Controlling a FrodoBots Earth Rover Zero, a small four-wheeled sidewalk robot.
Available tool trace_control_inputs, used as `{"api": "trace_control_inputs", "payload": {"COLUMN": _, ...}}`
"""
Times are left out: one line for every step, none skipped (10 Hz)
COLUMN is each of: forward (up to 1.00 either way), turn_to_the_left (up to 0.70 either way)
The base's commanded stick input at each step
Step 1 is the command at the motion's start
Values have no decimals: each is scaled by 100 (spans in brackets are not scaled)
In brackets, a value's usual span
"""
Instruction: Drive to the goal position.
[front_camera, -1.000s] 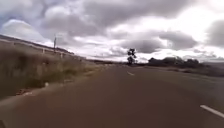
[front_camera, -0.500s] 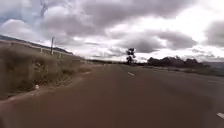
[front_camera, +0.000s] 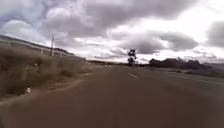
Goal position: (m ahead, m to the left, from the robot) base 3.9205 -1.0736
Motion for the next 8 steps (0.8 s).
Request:
{"api": "trace_control_inputs", "payload": {"forward": 70, "turn_to_the_left": 1}}
{"api": "trace_control_inputs", "payload": {"forward": 70, "turn_to_the_left": 1}}
{"api": "trace_control_inputs", "payload": {"forward": 70, "turn_to_the_left": 1}}
{"api": "trace_control_inputs", "payload": {"forward": 70, "turn_to_the_left": 1}}
{"api": "trace_control_inputs", "payload": {"forward": 70, "turn_to_the_left": 1}}
{"api": "trace_control_inputs", "payload": {"forward": 70, "turn_to_the_left": 1}}
{"api": "trace_control_inputs", "payload": {"forward": 70, "turn_to_the_left": 1}}
{"api": "trace_control_inputs", "payload": {"forward": 70, "turn_to_the_left": 1}}
